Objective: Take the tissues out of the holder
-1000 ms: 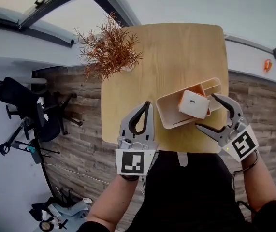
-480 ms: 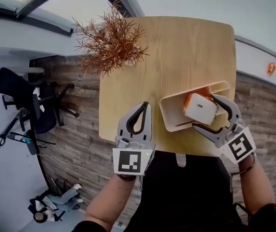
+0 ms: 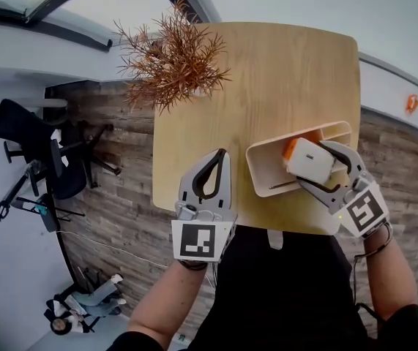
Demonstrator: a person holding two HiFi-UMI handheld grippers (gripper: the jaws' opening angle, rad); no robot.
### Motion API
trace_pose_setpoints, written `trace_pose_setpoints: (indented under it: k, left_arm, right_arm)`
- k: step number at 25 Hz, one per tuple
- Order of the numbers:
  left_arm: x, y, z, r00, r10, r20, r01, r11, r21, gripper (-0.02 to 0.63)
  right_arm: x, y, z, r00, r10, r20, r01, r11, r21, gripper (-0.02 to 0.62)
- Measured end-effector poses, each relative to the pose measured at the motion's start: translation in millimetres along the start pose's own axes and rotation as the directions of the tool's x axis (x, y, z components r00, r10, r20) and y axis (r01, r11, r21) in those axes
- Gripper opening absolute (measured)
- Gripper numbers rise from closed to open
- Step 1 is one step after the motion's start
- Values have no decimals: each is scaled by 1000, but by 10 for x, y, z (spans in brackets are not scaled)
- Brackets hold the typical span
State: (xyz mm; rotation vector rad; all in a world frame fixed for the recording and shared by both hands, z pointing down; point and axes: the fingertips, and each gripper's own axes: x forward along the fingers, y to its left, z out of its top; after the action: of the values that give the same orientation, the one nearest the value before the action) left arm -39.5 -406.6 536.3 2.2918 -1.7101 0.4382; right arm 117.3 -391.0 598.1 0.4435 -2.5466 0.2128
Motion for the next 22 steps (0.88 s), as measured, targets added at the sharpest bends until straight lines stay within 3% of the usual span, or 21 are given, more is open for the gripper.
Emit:
trace_pose_setpoints:
  k: [8, 22]
  left_arm:
    - [-93, 41, 247, 1000, 5, 29, -6, 1000, 23, 5]
    - [-352, 95, 662, 997, -2, 80, -3, 998, 66, 5]
  right_arm:
    - [0, 36, 10, 999, 0, -44, 0, 1000, 8, 288]
    - [-258, 121, 320, 998, -56, -18, 56, 998, -10, 284]
